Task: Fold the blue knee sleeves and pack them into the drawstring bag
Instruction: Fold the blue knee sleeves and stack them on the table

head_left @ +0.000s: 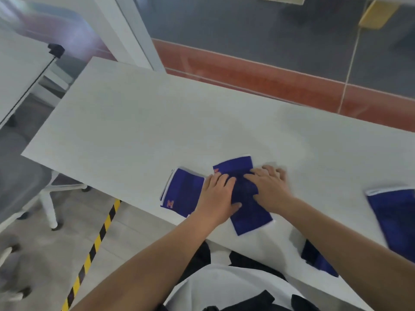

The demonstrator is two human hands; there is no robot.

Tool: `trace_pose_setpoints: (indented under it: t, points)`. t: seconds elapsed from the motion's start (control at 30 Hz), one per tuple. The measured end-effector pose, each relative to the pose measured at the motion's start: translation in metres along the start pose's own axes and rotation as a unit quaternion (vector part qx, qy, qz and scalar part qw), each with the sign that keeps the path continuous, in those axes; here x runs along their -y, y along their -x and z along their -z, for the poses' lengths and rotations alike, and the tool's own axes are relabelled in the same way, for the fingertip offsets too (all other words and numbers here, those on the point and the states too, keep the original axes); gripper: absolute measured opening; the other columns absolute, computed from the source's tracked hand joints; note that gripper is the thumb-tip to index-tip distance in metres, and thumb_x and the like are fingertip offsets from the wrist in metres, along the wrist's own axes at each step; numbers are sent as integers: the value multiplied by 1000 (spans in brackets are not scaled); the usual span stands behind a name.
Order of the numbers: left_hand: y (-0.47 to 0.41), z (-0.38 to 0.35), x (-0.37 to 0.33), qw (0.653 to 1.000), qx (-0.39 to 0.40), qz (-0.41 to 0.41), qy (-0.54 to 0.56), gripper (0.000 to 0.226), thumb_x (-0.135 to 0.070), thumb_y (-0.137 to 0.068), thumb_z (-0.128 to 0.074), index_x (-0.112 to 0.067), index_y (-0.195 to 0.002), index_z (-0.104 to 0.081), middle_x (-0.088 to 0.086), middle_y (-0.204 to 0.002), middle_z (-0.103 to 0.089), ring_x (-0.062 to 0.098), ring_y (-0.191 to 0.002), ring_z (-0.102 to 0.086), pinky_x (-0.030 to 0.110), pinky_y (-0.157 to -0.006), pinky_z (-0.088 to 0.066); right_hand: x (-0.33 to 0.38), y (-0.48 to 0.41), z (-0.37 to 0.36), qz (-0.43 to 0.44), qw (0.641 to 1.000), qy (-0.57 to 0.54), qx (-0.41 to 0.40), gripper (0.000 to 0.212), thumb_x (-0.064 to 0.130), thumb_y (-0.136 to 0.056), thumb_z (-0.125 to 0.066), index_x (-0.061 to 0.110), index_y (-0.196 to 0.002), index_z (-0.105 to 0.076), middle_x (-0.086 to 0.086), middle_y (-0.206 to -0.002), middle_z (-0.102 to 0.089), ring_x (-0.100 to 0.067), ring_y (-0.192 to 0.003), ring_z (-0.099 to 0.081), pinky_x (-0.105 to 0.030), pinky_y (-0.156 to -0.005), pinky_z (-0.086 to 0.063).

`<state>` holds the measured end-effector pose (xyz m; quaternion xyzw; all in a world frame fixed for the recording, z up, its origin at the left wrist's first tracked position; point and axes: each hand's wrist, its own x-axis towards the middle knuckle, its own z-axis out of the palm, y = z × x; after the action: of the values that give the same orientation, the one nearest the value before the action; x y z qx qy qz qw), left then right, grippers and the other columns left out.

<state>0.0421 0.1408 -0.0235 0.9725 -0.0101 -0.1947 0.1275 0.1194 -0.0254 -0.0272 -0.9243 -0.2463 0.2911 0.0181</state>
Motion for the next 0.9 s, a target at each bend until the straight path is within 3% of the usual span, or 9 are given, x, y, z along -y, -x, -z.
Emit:
trace_pose_setpoints:
  t: [0.13, 0.23, 0.3, 0.4, 0.47, 0.57, 0.7, 0.77, 0.9]
  points:
    - [-5, -12, -4, 999, -38, -7, 5, 62, -42, -89, -66, -19, -143, -45, 2, -145, -47, 25, -136, -39, 39, -116, -25, -15, 13, -15, 15, 999, -1, -38, 53, 23, -89, -64, 33, -140, -52, 5, -153, -43, -28, -147, -25, -51, -117, -11]
    - [-3, -19, -4, 996, -68, -44, 30, 41, -28, -90, -68, -18, -128, -61, 1, -127, -62, 23, -122, -53, 36, -111, -32, -22, 22, -34, 45, 993, 0, -108, 29, 12, -72, -78, 25, -98, -78, 1, -117, -71, -33, -124, -54, -48, -106, -19]
    - [-2, -20, -6, 994, -89, -56, 37, 26, -20, -89, -67, -16, -115, -71, 2, -110, -72, 23, -107, -62, 36, -107, -39, -27, 24, -42, 61, 986, -6, -154, 22, 7, -64, -82, 22, -80, -78, 3, -99, -74, -33, -113, -63, -47, -101, -22]
    - [2, -5, -10, 988, -82, -48, 120, 18, -16, -92, -61, -16, -103, -75, 1, -92, -76, 23, -86, -67, 36, -90, -51, -28, 29, -27, 66, 979, -96, -169, 19, 7, -79, -70, 18, -92, -77, 2, -102, -75, -27, -117, -60, -40, -106, -23]
    - [8, 16, -11, 976, -45, -6, 213, 18, -20, -95, -61, -23, -107, -74, -6, -92, -75, 14, -84, -67, 31, -79, -53, -31, 36, -3, 69, 967, -195, -148, 16, 11, -88, -65, 17, -99, -75, 0, -99, -75, -24, -106, -64, -34, -99, -36]
    - [17, 49, -11, 925, 21, 45, 376, 16, -22, -93, -67, -26, -107, -75, -8, -93, -77, 9, -86, -71, 27, -81, -56, -33, 53, 39, 62, 933, -342, -98, 13, 15, -91, -66, 22, -100, -73, 5, -92, -74, -14, -87, -68, -28, -81, -49]
    - [27, 65, -13, 811, 89, 94, 571, 22, -14, -93, -67, -16, -115, -70, 2, -99, -78, 18, -91, -75, 32, -81, -61, -36, 58, 67, 56, 898, -435, -39, 14, 16, -92, -67, 23, -101, -75, 2, -92, -75, -16, -82, -71, -29, -77, -56]
    - [25, 48, -15, 836, 77, 124, 529, 21, -16, -95, -65, -18, -115, -69, 0, -102, -78, 17, -93, -74, 35, -82, -61, -37, 48, 56, 28, 905, -424, -26, 17, 17, -91, -68, 22, -106, -74, -2, -97, -74, -22, -87, -71, -38, -83, -58]
    - [24, -8, -21, 958, -21, 121, 258, 40, -23, -96, -60, -17, -135, -56, 3, -135, -61, 21, -120, -58, 33, -101, -45, -29, 38, 10, -46, 949, -309, -46, 42, 23, -96, -59, 19, -138, -54, -6, -136, -59, -25, -115, -59, -37, -102, -45]
